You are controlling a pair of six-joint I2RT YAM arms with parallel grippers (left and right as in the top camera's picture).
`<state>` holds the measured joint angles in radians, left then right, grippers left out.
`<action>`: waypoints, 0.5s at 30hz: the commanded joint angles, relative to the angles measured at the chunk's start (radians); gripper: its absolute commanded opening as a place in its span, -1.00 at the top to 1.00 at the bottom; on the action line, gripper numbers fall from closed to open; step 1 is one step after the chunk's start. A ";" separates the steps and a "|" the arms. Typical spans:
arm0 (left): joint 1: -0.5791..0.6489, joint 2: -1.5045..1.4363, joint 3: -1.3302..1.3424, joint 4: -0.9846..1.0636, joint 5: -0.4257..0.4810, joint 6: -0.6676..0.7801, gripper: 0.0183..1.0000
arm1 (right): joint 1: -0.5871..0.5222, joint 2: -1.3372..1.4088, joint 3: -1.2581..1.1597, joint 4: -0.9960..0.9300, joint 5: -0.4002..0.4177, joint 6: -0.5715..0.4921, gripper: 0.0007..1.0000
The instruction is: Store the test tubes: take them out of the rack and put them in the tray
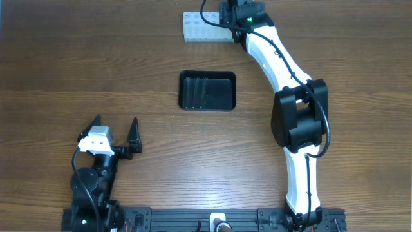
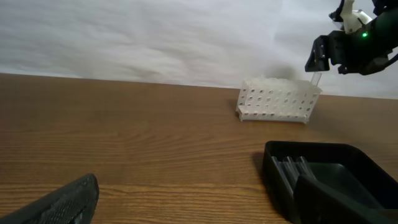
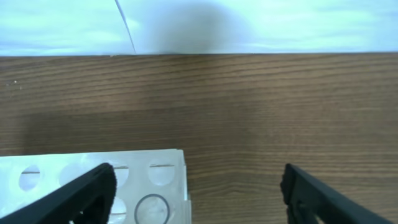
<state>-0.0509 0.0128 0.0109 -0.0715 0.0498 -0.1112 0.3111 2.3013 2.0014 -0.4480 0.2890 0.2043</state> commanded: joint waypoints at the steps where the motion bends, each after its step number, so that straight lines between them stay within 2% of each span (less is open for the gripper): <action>1: 0.005 -0.008 -0.005 -0.003 0.013 0.019 -1.00 | 0.016 0.009 0.000 0.003 -0.037 -0.026 -0.57; 10: 0.005 -0.008 -0.005 -0.003 0.013 0.019 -1.00 | 0.024 0.037 0.000 0.004 -0.037 -0.026 -0.47; 15: 0.005 -0.008 -0.005 -0.003 0.013 0.019 -1.00 | 0.024 0.042 0.000 0.013 -0.036 -0.026 -0.32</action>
<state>-0.0509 0.0128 0.0109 -0.0715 0.0498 -0.1112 0.3328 2.3253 2.0014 -0.4435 0.2607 0.1795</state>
